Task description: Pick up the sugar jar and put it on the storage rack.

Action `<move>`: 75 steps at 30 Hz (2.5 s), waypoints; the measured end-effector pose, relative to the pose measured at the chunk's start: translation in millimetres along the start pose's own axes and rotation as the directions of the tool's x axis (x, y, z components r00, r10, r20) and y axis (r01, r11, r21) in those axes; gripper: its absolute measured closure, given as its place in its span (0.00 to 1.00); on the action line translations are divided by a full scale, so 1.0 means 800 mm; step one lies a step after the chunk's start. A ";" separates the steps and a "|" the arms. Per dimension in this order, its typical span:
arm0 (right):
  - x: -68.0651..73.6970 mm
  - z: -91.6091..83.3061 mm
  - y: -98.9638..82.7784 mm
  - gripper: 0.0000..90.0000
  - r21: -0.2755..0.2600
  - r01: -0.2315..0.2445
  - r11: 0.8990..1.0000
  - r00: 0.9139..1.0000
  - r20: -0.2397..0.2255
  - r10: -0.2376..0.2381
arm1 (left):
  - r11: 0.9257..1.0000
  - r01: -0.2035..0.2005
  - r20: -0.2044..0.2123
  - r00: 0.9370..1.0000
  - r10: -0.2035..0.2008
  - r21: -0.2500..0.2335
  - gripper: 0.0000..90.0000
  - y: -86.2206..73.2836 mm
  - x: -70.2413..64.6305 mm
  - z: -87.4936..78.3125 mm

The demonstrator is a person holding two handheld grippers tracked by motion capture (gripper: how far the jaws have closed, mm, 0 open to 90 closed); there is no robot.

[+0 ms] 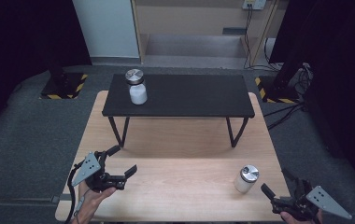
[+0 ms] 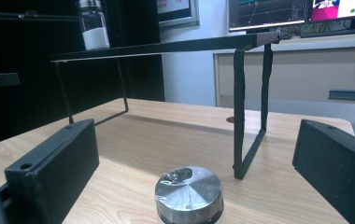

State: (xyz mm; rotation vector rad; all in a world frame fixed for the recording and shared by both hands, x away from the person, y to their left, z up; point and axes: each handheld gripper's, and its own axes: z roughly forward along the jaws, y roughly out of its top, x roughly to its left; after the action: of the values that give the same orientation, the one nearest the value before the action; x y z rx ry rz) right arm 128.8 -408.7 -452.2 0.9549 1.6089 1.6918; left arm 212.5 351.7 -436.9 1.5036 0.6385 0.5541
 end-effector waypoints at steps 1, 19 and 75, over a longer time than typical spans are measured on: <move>0.000 0.000 0.001 0.01 0.002 -0.003 1.000 1.000 -0.001 0.003 | 1.000 0.003 -0.001 1.000 -0.003 -0.003 0.03 0.000 0.000 -0.001; -0.013 0.007 0.047 0.01 0.053 -0.042 0.998 0.995 -0.087 0.046 | 0.999 0.026 -0.012 1.000 -0.026 -0.024 0.03 -0.003 0.006 -0.007; -0.031 0.102 0.114 0.06 0.488 0.088 0.868 0.988 -0.151 -0.015 | 1.000 0.024 -0.001 1.000 -0.024 -0.012 0.03 -0.003 0.005 -0.006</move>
State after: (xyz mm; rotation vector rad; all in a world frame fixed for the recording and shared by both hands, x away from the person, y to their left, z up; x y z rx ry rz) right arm 214.7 -390.3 -363.7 1.0302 2.2092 1.3543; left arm 211.9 357.9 -438.9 1.4827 0.6519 0.5397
